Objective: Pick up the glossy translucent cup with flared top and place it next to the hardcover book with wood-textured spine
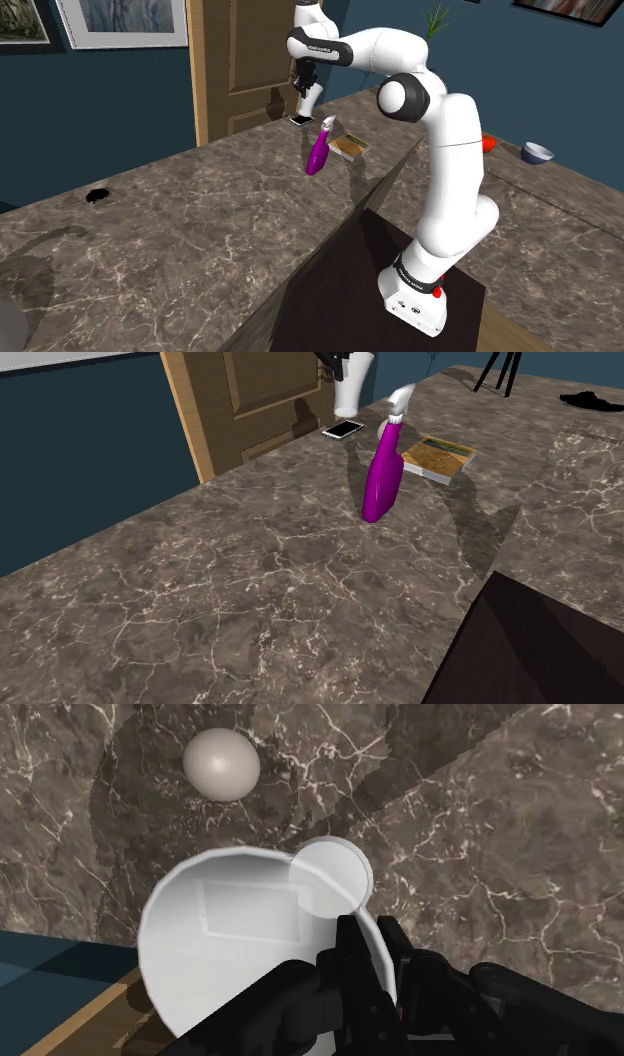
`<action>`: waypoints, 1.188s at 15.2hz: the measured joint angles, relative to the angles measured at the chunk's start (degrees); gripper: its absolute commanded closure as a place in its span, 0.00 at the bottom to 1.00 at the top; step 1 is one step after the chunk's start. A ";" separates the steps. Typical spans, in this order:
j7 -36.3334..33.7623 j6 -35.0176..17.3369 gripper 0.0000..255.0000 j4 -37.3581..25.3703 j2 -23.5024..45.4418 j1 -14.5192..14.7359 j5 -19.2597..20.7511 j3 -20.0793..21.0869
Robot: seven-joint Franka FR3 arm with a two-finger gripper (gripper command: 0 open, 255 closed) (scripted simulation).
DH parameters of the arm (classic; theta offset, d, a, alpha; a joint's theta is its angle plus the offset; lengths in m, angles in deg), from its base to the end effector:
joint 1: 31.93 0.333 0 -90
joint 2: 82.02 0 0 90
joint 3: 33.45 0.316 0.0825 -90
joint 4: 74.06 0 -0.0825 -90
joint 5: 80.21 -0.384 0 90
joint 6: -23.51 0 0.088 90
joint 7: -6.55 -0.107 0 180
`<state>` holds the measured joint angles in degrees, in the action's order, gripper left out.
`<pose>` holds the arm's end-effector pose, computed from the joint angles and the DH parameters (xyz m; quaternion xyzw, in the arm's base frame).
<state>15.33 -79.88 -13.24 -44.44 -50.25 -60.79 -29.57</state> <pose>0.7125 -0.2286 0.4640 0.9881 -0.0249 0.0129 0.1513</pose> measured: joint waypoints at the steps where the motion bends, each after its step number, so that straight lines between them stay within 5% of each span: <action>1: 1.17 0.27 1.00 -2.36 1.75 -0.74 -0.18 -0.21; 4: 3.30 1.04 1.00 -7.77 5.82 -2.01 -0.49 -0.60; 18: 0.69 -8.63 1.00 1.39 6.64 -2.62 0.34 -0.81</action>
<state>16.03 -88.51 -11.84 -37.81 -52.87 -60.45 -30.38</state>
